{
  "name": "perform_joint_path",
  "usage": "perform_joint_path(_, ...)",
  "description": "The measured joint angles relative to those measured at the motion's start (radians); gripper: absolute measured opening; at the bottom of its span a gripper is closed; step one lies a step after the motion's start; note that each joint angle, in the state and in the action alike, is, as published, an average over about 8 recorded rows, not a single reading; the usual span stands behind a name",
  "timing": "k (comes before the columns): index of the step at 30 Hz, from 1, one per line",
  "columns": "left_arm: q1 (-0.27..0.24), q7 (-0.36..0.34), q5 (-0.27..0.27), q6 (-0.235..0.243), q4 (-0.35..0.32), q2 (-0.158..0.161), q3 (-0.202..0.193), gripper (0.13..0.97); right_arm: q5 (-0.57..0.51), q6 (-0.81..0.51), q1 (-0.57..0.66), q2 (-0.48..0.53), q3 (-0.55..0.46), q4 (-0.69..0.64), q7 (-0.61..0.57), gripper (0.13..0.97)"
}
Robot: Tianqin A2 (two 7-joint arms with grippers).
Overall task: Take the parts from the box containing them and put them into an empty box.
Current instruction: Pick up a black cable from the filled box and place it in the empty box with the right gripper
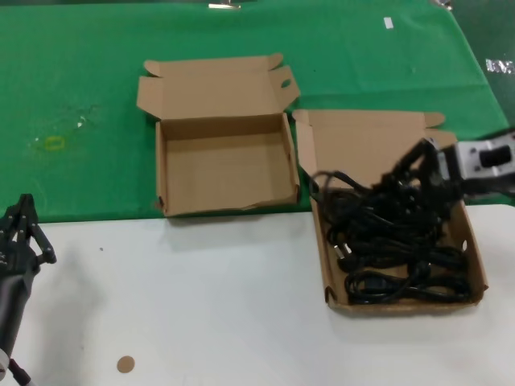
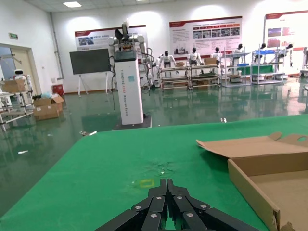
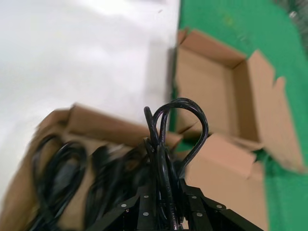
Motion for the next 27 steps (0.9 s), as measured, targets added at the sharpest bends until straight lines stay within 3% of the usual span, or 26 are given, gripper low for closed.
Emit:
perform_joint_path(14,0.0,0.0,0.0,0.0,0.0,0.0,0.0,0.152,-0.079,0.099,0.085,-0.181,-0.049,0.027,0.068,0.23)
perform_joint_path(27,0.0,0.0,0.0,0.0,0.0,0.0,0.0,0.152,-0.163,0.213,0.151,-0.376,-0.112,-0.068,0.074,0.23)
